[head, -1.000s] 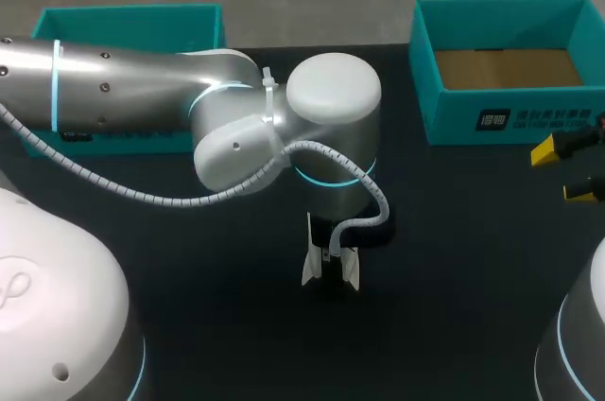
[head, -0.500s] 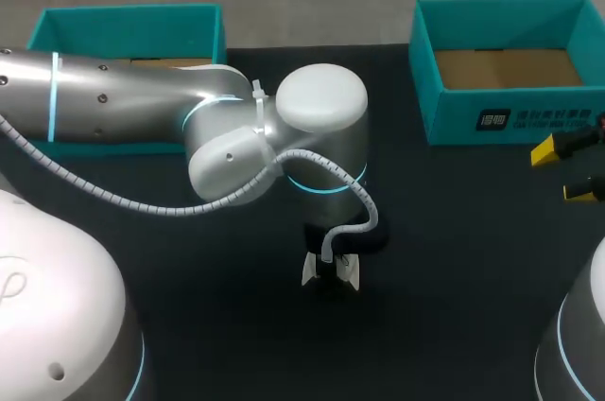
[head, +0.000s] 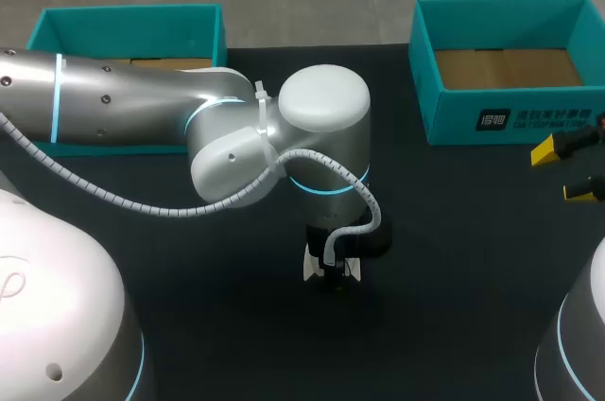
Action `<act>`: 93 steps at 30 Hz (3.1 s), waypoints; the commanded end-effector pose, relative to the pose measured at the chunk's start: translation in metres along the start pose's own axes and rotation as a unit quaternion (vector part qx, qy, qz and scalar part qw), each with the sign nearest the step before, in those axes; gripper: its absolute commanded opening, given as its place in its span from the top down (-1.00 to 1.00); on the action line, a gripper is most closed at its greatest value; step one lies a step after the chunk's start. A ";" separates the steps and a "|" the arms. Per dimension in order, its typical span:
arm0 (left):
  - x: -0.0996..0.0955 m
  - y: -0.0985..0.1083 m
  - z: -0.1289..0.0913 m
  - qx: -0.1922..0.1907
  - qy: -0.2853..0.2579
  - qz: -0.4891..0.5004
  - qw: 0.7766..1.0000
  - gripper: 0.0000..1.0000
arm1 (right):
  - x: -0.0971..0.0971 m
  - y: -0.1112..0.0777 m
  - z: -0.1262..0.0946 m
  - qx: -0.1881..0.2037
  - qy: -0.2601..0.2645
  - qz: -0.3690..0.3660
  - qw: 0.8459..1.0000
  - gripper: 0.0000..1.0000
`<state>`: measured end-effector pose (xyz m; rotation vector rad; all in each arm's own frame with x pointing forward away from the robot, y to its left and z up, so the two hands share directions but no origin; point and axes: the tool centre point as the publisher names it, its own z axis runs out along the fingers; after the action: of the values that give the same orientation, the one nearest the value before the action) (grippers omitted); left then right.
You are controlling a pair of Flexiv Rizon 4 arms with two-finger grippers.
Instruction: Take the shoe out of the shoebox, open the shoe tongue, remove and reinsert the insole, then place the shoe into the shoebox
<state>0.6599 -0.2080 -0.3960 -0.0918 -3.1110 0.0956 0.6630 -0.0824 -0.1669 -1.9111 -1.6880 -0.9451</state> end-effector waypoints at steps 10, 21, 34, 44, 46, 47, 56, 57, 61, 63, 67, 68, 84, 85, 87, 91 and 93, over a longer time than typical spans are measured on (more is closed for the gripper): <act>-0.015 0.000 -0.077 -0.027 0.035 -0.047 0.998 1.00 | 0.000 -0.010 -0.003 -0.022 -0.001 0.001 1.000 -1.00; -0.024 -0.006 -0.148 -0.019 0.024 -0.045 0.999 1.00 | 0.000 -0.010 -0.003 -0.022 -0.001 0.001 1.000 -1.00; -0.025 -0.010 -0.219 0.045 -0.054 -0.049 0.996 1.00 | 0.000 -0.010 -0.003 -0.022 -0.001 0.001 1.000 -1.00; -0.026 -0.012 -0.222 0.047 -0.059 -0.052 0.996 1.00 | 0.000 -0.010 -0.003 -0.022 -0.001 0.001 1.000 -1.00; -0.026 -0.012 -0.222 0.047 -0.059 -0.052 0.996 1.00 | 0.000 -0.010 -0.003 -0.022 -0.001 0.001 1.000 -1.00; -0.026 -0.012 -0.222 0.047 -0.059 -0.052 0.996 1.00 | 0.000 -0.010 -0.003 -0.022 -0.001 0.001 1.000 -1.00; -0.035 0.029 -0.223 0.053 -0.017 -0.069 0.996 1.00 | 0.000 -0.010 -0.003 -0.022 -0.001 0.001 1.000 -1.00; -0.036 0.036 -0.224 0.056 -0.012 -0.072 0.996 1.00 | 0.000 -0.010 -0.003 -0.022 -0.001 0.001 1.000 -1.00; -0.042 0.058 -0.230 0.066 -0.001 -0.087 0.994 1.00 | 0.000 -0.010 -0.003 -0.022 -0.001 0.001 1.000 -1.00; -0.046 0.068 -0.232 0.061 0.004 -0.094 0.994 1.00 | 0.000 -0.010 -0.003 -0.022 -0.001 0.001 1.000 -1.00; -0.057 0.093 -0.237 0.057 0.023 -0.110 0.992 1.00 | 0.000 -0.010 -0.003 -0.022 -0.001 0.001 1.000 -1.00; -0.060 0.100 -0.238 0.055 0.027 -0.110 0.992 1.00 | 0.000 -0.010 -0.003 -0.022 -0.001 0.001 1.000 -1.00; -0.102 0.200 -0.246 0.000 0.096 -0.014 0.995 1.00 | 0.000 -0.010 -0.003 -0.022 -0.001 0.001 1.000 -1.00; -0.104 0.207 -0.247 0.001 0.097 -0.011 0.995 1.00 | 0.000 -0.010 -0.003 -0.022 -0.001 0.001 1.000 -1.00; -0.110 0.224 -0.250 0.004 0.101 -0.010 0.995 1.00 | 0.000 -0.010 -0.003 -0.022 -0.001 0.001 1.000 -1.00; -0.121 0.257 -0.257 0.020 0.103 -0.016 0.994 1.00 | 0.000 -0.010 -0.003 -0.022 -0.001 0.001 1.000 -1.00; -0.127 0.273 -0.258 0.022 0.102 -0.026 0.994 1.00 | 0.000 -0.010 -0.003 -0.022 -0.001 0.001 1.000 -1.00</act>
<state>0.8044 0.0442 -0.1619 -0.0255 -2.9108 0.0926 0.6630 -0.0824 -0.1669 -1.9111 -1.6881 -0.9448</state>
